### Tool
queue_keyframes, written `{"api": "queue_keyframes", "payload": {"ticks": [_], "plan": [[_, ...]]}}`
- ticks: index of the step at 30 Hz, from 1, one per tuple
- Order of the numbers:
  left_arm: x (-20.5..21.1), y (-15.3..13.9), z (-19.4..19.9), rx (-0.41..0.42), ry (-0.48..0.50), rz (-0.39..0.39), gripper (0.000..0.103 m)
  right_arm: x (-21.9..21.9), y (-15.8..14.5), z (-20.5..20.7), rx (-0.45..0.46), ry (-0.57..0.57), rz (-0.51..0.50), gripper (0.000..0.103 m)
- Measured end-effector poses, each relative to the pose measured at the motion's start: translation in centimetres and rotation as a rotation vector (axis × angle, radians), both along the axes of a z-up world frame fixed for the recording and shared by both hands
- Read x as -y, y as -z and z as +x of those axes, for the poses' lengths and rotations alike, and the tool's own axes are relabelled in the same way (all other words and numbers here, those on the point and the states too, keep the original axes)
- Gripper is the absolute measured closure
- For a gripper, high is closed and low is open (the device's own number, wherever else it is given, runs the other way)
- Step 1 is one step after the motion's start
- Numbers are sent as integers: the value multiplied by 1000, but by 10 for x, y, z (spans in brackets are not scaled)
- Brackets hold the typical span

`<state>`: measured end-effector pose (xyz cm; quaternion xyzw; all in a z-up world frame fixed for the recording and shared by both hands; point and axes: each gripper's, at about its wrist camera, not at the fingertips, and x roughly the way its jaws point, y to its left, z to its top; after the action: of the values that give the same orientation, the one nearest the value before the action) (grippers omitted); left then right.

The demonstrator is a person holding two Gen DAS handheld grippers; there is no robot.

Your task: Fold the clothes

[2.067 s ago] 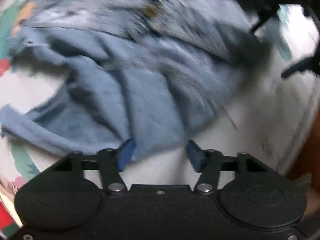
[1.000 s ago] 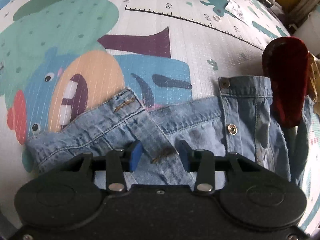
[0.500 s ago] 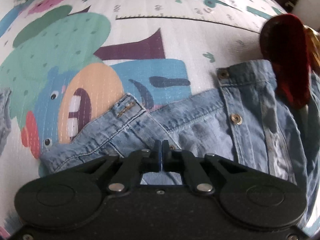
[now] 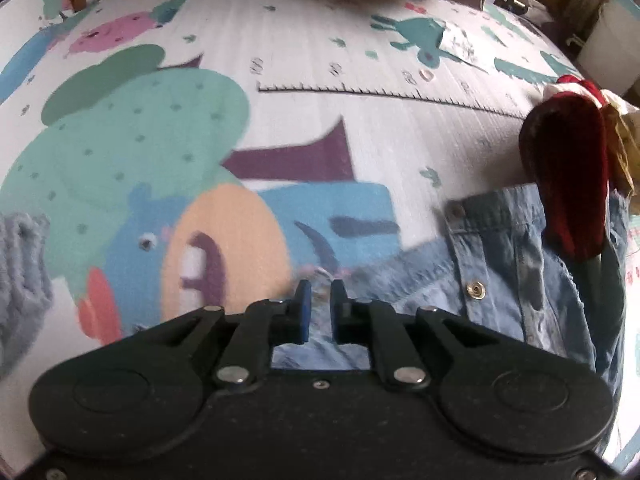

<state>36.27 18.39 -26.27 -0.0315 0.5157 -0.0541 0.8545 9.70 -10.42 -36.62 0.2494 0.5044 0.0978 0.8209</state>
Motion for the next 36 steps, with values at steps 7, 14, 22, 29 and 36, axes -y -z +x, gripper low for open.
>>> {"api": "queue_keyframes", "payload": {"ticks": [7,14,22,29,36], "plan": [[-29,5,-8,23,50,1,74,4,4,21,18,68,104,74],[11,31,-11,44,274,92,74,-12,4,34,78,13,26,75],[23,48,0,19,305,173,61,-25,2,31,140,-76,-44,71],[26,47,1,4,366,163,82,-28,1,26,149,-102,-59,76],[47,24,-15,90,508,228,95,-19,0,19,151,-25,-68,68]]}}
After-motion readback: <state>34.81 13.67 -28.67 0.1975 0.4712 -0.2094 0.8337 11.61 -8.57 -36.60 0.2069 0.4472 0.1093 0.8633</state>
